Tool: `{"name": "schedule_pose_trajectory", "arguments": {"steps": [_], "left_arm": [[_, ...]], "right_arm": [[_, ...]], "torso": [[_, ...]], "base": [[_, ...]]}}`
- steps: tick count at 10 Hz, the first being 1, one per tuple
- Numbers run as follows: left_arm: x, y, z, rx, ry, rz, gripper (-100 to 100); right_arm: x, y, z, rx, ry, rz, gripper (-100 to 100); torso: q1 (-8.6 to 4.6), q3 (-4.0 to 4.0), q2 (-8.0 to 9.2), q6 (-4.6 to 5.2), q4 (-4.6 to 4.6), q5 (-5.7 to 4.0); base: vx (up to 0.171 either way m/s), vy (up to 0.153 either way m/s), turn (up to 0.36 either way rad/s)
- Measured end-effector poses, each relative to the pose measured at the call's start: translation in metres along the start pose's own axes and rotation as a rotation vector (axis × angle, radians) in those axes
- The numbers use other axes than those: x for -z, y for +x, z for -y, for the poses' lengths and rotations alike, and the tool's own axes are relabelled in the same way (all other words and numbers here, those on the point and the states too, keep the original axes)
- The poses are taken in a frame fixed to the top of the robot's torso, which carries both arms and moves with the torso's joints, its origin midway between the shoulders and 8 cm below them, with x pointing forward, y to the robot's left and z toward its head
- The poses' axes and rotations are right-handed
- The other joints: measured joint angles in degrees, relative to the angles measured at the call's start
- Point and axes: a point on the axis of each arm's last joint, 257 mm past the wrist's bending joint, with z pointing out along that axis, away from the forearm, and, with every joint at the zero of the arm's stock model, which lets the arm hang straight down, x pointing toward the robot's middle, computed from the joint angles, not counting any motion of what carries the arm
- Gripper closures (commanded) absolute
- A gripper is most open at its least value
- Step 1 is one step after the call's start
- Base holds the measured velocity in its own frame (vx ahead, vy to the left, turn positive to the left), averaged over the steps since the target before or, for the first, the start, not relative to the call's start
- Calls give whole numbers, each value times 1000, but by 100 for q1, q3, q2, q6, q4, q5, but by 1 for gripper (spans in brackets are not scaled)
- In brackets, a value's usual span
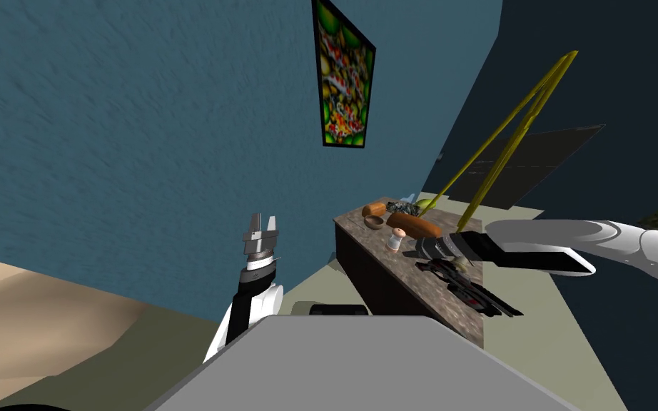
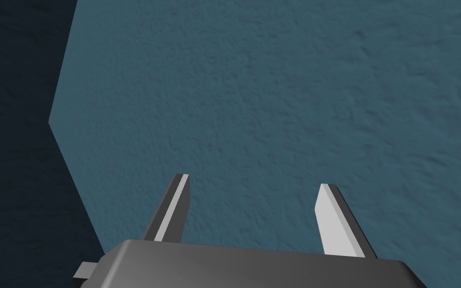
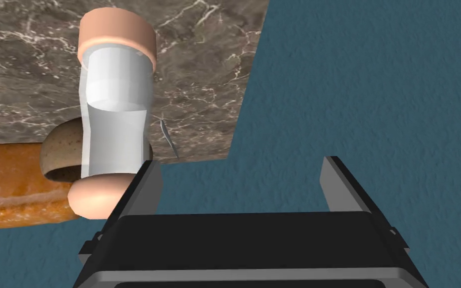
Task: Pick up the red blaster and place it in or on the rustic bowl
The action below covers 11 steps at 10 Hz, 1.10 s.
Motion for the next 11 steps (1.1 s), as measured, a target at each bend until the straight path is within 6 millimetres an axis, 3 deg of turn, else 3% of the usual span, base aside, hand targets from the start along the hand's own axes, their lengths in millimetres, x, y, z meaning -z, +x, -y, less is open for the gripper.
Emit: {"name": "schedule_pose_trajectory", "arguments": {"steps": [6,9,11], "left_arm": [[0,0,0,0,0,0,0],[0,0,0,0,0,0,0],[0,0,0,0,0,0,0]], "right_arm": [[16,36,33,20,74,-151,-100],[26,64,43,12,96,-233,-100],[26,71,45,9,100,-255,-100]], "torso": [[-8,4,6,1,2,-3],[-4,12,20,2,5,-1],[8,10,16,1,4,1]], "base": [[13,-63,40],[-29,-39,10],[-44,-19,-2]]}}
